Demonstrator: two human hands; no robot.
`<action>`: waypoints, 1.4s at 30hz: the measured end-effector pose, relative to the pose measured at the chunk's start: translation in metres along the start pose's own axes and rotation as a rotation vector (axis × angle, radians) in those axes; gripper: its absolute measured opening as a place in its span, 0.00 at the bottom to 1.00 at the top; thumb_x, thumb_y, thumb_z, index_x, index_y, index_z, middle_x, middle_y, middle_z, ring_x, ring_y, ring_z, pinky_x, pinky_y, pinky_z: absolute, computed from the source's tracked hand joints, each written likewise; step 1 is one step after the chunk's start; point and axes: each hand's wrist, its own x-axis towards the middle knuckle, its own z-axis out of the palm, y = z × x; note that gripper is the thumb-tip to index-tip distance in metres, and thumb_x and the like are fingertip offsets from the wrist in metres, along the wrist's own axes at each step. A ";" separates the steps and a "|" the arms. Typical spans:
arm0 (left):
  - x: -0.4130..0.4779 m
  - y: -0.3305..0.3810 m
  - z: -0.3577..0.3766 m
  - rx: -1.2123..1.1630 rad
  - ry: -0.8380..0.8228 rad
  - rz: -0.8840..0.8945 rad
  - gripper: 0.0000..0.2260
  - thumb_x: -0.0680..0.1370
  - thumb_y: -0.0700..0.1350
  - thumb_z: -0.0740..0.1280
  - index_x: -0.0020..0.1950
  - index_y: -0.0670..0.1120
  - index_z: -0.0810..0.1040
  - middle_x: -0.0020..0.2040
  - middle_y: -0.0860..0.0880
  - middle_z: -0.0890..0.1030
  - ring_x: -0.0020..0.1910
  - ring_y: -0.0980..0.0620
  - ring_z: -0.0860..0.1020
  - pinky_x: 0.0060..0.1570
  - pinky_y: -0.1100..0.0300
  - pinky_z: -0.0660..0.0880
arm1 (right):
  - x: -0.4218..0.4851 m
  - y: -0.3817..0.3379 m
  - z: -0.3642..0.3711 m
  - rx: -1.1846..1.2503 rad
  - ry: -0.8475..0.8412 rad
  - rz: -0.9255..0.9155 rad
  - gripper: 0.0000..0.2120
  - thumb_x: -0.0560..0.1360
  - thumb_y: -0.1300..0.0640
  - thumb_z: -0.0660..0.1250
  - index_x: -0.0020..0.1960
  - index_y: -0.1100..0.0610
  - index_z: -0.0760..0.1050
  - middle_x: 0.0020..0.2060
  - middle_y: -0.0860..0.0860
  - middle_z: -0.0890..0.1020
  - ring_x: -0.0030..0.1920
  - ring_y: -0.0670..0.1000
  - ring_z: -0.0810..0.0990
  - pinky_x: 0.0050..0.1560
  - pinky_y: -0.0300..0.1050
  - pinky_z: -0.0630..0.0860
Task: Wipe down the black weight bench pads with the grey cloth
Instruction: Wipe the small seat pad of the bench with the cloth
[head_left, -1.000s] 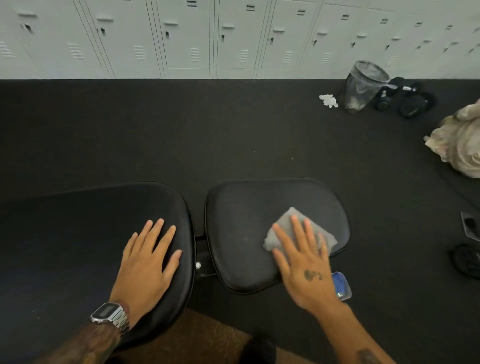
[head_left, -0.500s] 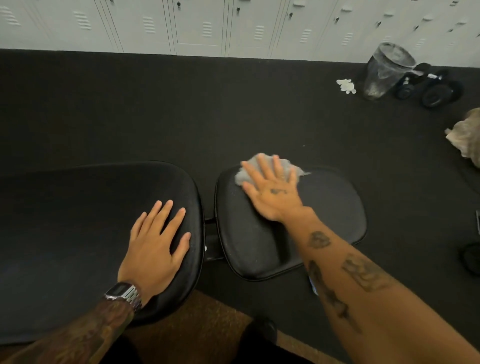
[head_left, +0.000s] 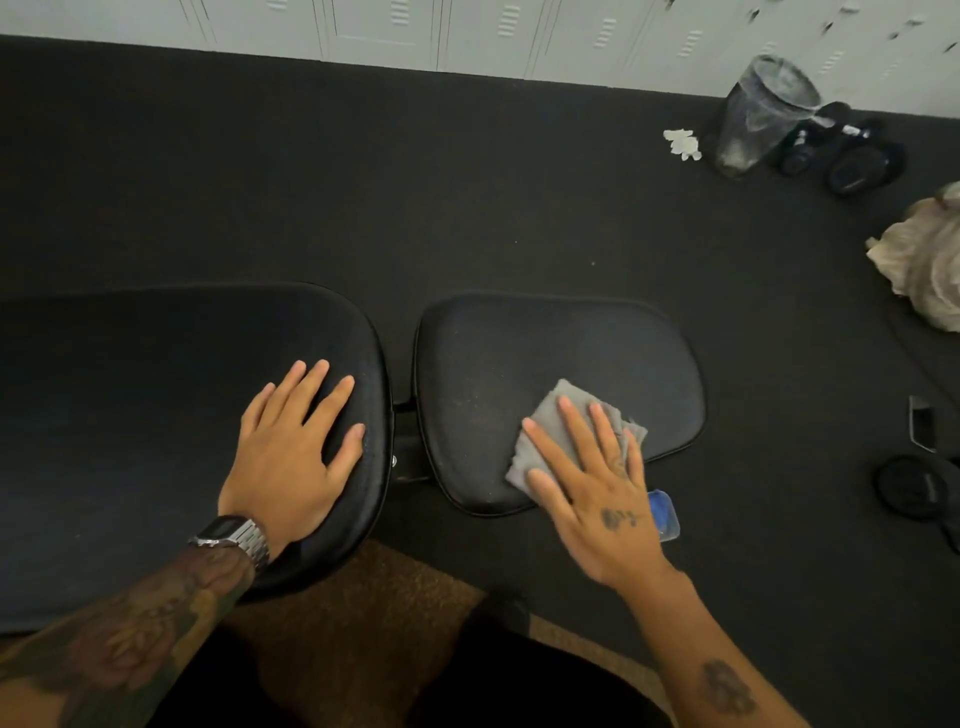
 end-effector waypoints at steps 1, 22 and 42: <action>0.000 0.000 0.000 0.001 0.004 0.001 0.26 0.79 0.58 0.53 0.74 0.48 0.70 0.77 0.43 0.67 0.78 0.45 0.60 0.76 0.46 0.54 | 0.003 0.014 -0.005 -0.009 0.024 0.050 0.26 0.80 0.34 0.39 0.77 0.34 0.52 0.80 0.42 0.47 0.80 0.48 0.40 0.77 0.58 0.44; 0.000 0.000 -0.001 0.048 0.022 0.006 0.25 0.79 0.57 0.54 0.74 0.48 0.70 0.76 0.43 0.69 0.77 0.45 0.62 0.74 0.44 0.57 | 0.052 -0.093 0.031 -0.143 0.082 -0.244 0.25 0.81 0.41 0.55 0.77 0.43 0.62 0.79 0.50 0.58 0.80 0.57 0.51 0.75 0.66 0.52; 0.000 0.000 0.000 0.044 0.024 -0.005 0.25 0.79 0.56 0.56 0.74 0.49 0.70 0.76 0.44 0.68 0.78 0.45 0.62 0.75 0.46 0.56 | 0.145 0.055 -0.042 0.069 0.090 0.465 0.24 0.82 0.40 0.47 0.78 0.39 0.55 0.80 0.47 0.54 0.80 0.54 0.46 0.76 0.61 0.42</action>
